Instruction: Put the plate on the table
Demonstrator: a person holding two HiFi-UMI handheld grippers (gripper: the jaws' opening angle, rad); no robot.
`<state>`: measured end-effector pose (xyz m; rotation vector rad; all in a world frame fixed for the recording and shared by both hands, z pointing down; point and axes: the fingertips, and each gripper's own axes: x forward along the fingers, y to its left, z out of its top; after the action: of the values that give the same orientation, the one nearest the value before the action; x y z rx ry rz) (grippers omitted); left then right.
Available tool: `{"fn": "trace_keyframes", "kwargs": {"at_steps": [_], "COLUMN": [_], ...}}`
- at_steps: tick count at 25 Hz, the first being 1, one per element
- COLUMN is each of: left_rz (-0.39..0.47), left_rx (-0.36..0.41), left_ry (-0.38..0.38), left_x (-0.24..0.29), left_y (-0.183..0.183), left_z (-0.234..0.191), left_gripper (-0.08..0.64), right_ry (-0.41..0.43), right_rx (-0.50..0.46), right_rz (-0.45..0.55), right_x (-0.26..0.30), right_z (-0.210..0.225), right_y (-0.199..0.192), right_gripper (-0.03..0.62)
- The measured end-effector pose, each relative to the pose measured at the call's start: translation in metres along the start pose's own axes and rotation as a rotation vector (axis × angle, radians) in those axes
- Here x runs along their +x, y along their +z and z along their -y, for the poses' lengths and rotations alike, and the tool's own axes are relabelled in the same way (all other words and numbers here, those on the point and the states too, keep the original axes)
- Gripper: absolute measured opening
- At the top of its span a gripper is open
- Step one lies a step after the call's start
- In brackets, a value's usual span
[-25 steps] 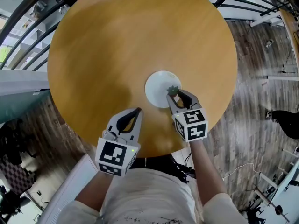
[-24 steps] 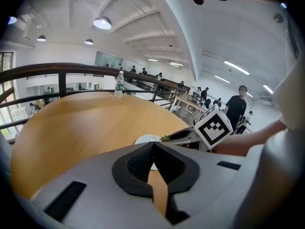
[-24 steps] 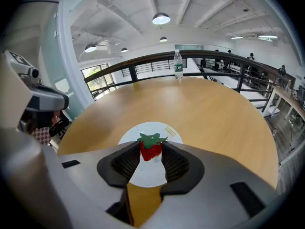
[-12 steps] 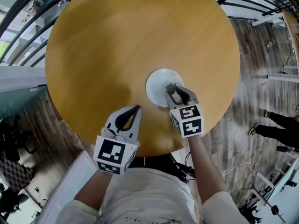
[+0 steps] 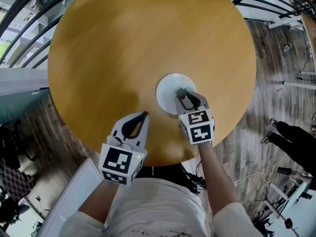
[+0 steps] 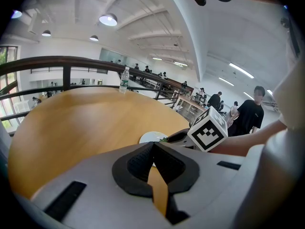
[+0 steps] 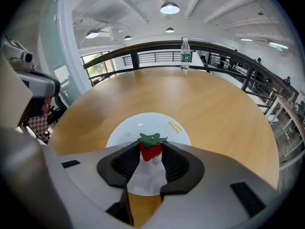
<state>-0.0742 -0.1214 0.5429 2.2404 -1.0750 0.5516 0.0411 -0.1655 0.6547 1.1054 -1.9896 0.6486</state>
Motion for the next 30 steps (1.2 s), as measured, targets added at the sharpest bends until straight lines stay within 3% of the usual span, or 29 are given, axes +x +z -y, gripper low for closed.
{"fn": "trace_keyframes", "kwargs": {"at_steps": [19, 30], "left_rz": [-0.001, 0.017], "left_rx": [-0.004, -0.002], "left_ry": [0.008, 0.012], "left_x": [0.003, -0.004], "left_y": [0.002, 0.009], "left_z": [-0.001, 0.005], "left_gripper": [0.023, 0.023], "right_ry": [-0.007, -0.011], "right_rx": [0.021, 0.051], "right_rz": [-0.022, 0.017], "right_x": [0.006, -0.010], "right_z": [0.005, 0.005], "right_y": [-0.007, -0.002], "right_gripper": [0.176, 0.179]}}
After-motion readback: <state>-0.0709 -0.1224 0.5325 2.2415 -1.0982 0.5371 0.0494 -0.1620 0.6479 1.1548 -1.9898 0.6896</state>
